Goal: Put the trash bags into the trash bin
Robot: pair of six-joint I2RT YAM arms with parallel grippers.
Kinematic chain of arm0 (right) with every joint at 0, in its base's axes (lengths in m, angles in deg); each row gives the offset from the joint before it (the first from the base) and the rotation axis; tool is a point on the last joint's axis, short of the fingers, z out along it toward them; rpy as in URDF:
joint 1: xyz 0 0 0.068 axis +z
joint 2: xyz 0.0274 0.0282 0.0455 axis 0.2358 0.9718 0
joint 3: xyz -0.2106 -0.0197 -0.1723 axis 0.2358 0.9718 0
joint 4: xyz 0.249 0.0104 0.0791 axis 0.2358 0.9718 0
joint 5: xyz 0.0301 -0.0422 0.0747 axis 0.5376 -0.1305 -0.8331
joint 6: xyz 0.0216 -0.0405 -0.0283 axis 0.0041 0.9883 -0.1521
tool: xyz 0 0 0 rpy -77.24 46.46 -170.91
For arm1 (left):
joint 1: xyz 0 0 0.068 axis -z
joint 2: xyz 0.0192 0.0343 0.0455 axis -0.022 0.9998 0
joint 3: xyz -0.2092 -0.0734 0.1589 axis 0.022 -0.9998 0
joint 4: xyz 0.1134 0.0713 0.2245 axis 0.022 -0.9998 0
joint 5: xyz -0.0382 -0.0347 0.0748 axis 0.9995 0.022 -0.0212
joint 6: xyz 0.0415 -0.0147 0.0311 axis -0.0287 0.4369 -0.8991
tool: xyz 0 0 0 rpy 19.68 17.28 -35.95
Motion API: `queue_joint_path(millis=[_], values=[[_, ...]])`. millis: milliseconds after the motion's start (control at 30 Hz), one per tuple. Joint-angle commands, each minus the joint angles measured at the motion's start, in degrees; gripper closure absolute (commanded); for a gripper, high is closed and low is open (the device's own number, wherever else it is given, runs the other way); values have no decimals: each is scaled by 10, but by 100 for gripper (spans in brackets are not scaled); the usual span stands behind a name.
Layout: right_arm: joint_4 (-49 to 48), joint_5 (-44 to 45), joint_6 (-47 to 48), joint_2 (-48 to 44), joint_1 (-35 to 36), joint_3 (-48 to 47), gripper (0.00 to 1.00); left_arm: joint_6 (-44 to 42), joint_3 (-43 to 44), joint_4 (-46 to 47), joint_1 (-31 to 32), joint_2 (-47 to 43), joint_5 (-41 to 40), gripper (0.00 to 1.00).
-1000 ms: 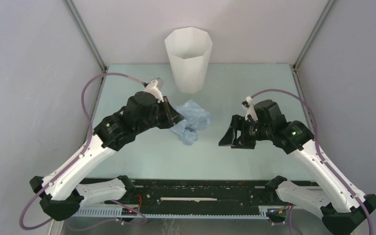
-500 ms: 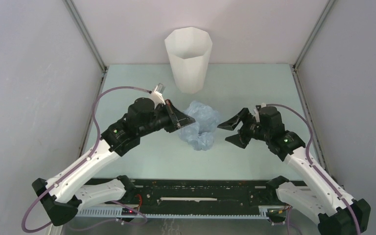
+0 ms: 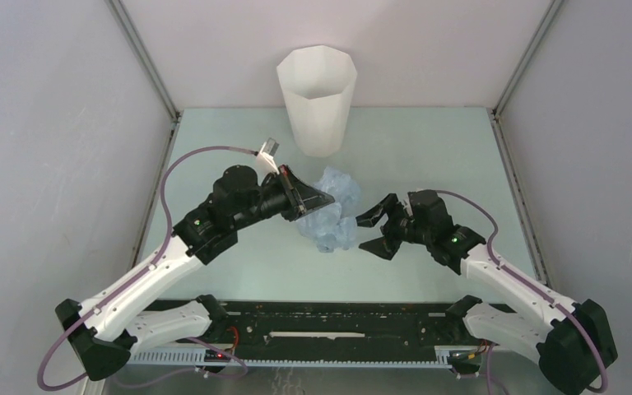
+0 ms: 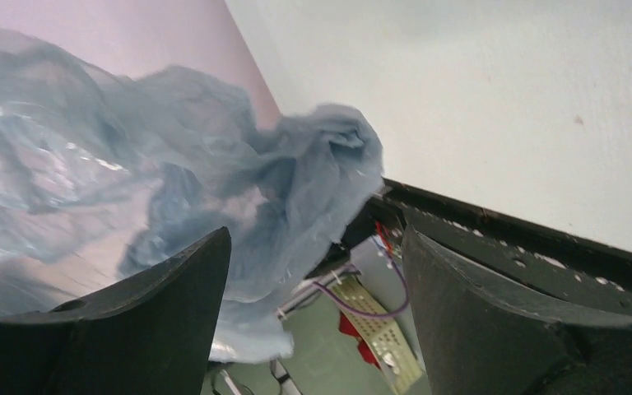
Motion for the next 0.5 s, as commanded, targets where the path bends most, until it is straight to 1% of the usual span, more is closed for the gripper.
queue_joint_path(millis=[0, 133, 267, 333, 400, 433, 467], values=[[-67, -5, -29, 10, -26, -5, 14, 12, -20, 32, -3, -8, 14, 100], [-77, 7, -81, -17, -12, 1, 7, 22, -41, 44, -3, -20, 12, 100], [-95, -9, -118, -9, -8, 1, 6, 31, -55, 62, -3, -20, 15, 100], [-100, -16, -138, -5, 5, 1, 6, 32, -54, 69, -3, -16, 18, 100], [-99, -4, -153, -8, 20, 1, 8, 29, -49, 71, -4, -10, 23, 100], [-93, 3, -149, -10, 20, 1, 10, 28, -47, 73, -4, -7, 26, 100], [-82, 13, -135, -11, 13, 1, 16, 26, -46, 73, -4, -5, 29, 100]])
